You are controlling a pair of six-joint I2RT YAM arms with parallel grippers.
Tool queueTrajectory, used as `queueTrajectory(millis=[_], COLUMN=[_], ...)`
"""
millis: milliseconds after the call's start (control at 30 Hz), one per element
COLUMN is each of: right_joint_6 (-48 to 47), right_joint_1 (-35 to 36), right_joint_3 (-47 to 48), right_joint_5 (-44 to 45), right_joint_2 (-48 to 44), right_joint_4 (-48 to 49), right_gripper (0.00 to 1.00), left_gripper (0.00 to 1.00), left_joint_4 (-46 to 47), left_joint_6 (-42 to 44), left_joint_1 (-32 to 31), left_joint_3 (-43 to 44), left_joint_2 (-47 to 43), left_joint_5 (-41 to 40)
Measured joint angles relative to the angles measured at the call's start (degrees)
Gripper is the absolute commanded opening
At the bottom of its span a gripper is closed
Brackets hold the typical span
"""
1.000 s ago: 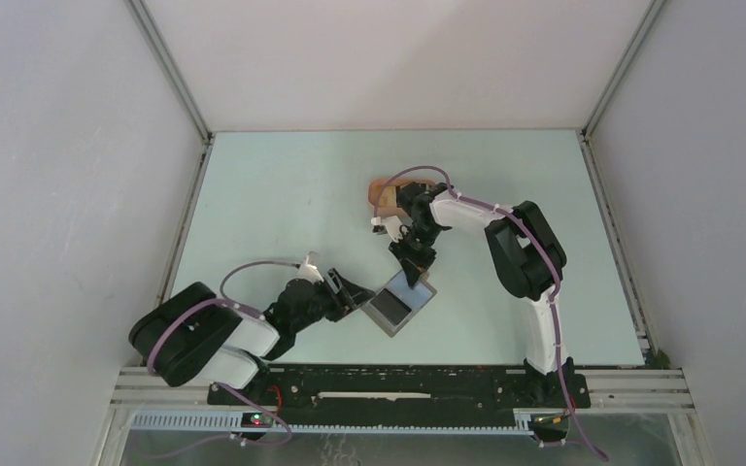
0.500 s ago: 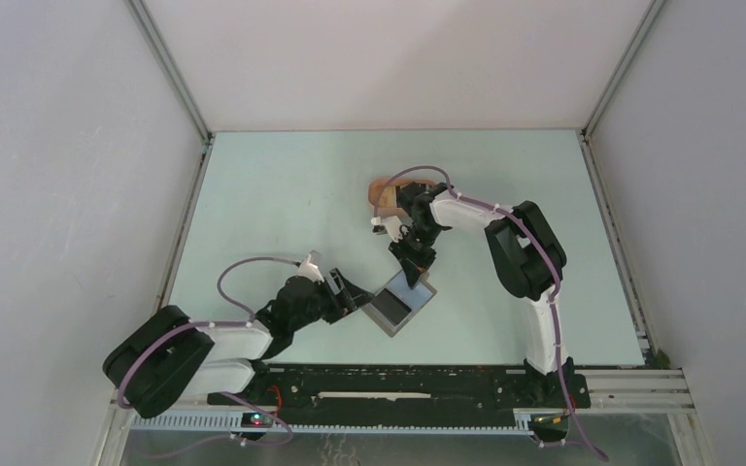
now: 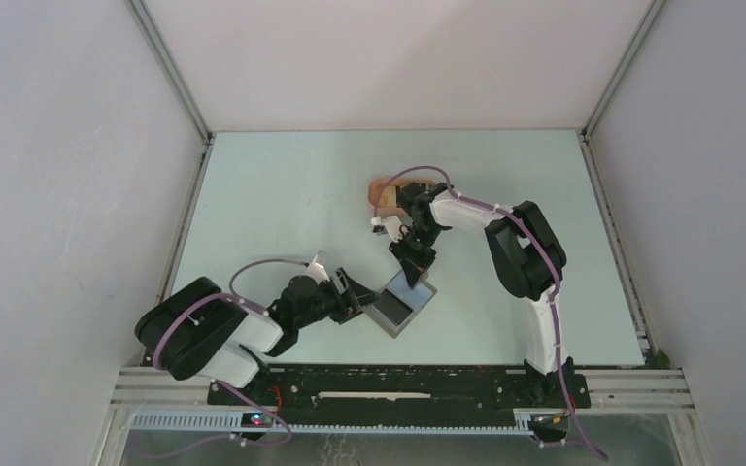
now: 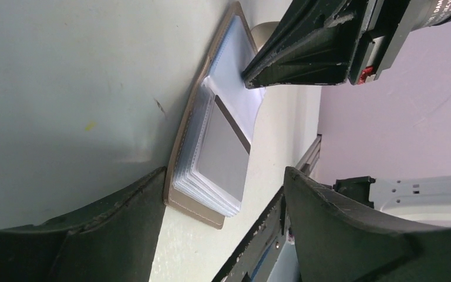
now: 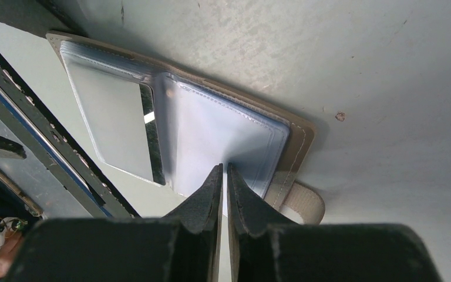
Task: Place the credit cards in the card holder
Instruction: Close the card holder at the center of the board.
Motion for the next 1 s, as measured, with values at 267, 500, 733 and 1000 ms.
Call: queueTrajectory(millis=[267,500,733,1000], right_joint_6=[-0.3,-1.9,-3.7,-4.0], right_joint_1=[0.1,-0.1,-1.0,-2.4], right_joint_3=[0.0,-1.7,-3.8,-5.6], right_joint_5=[-0.9,-3.8,-7.3,-1.6], right_joint_2=[0.0,-1.7,-10.6,-17.1], right_joint_4=[-0.1,0.8,2.1,6.4], right_gripper=[0.18,0.27,0.33,0.45], left_gripper=[0.7,0.64,0.57,0.55], left_joint_4=[8.5,13.6,24.6,34.4], left_joint_6=[-4.9,-6.6,-9.5,-12.6], left_joint_1=[0.0,0.0,0.0,0.1], left_joint_3=[-2.9,-2.8,-2.9,-3.4], left_joint_2=[4.0,8.9,18.5,26.7], left_joint_5=[1.8,3.5,5.6,6.7])
